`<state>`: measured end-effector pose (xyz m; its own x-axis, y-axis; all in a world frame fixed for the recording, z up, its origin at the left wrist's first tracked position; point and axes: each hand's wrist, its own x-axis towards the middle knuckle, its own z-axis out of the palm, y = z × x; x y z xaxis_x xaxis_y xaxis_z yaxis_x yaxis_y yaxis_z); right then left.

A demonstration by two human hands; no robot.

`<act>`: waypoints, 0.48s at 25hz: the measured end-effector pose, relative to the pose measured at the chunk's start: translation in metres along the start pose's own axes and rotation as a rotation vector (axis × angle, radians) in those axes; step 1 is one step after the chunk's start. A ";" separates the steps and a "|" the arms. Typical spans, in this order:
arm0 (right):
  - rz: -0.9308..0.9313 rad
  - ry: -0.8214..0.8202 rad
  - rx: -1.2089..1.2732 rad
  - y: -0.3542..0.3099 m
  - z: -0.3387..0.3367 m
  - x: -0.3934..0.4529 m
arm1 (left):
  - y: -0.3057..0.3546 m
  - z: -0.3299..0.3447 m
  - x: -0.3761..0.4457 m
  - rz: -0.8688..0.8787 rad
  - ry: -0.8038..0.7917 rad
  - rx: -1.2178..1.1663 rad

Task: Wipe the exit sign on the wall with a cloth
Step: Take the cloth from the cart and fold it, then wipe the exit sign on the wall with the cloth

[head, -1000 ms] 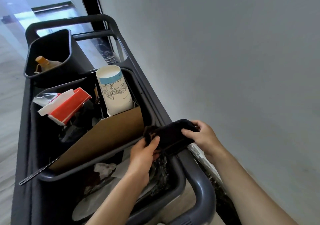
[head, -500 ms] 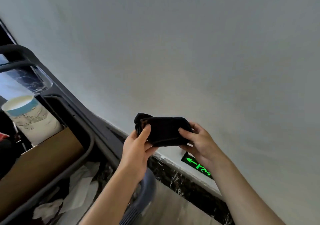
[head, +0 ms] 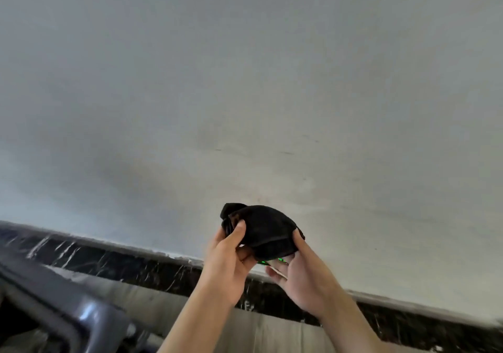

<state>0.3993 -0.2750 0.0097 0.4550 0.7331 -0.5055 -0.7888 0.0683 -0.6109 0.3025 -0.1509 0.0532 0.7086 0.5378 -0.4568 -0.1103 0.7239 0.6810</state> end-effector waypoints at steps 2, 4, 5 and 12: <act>0.047 -0.054 0.025 0.005 -0.017 -0.002 | -0.015 0.010 0.004 -0.011 0.005 0.024; 0.050 -0.049 0.084 0.004 -0.033 0.000 | -0.032 0.014 0.010 -0.024 0.037 0.050; 0.038 -0.032 0.114 0.002 -0.038 0.002 | -0.039 0.014 0.013 -0.029 0.062 0.074; -0.049 0.012 0.235 0.012 -0.071 0.036 | -0.082 -0.011 0.050 -0.069 0.167 0.223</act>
<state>0.4350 -0.2957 -0.0589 0.4987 0.7173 -0.4865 -0.8396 0.2604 -0.4768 0.3395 -0.1786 -0.0312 0.5823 0.5674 -0.5822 0.1032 0.6587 0.7453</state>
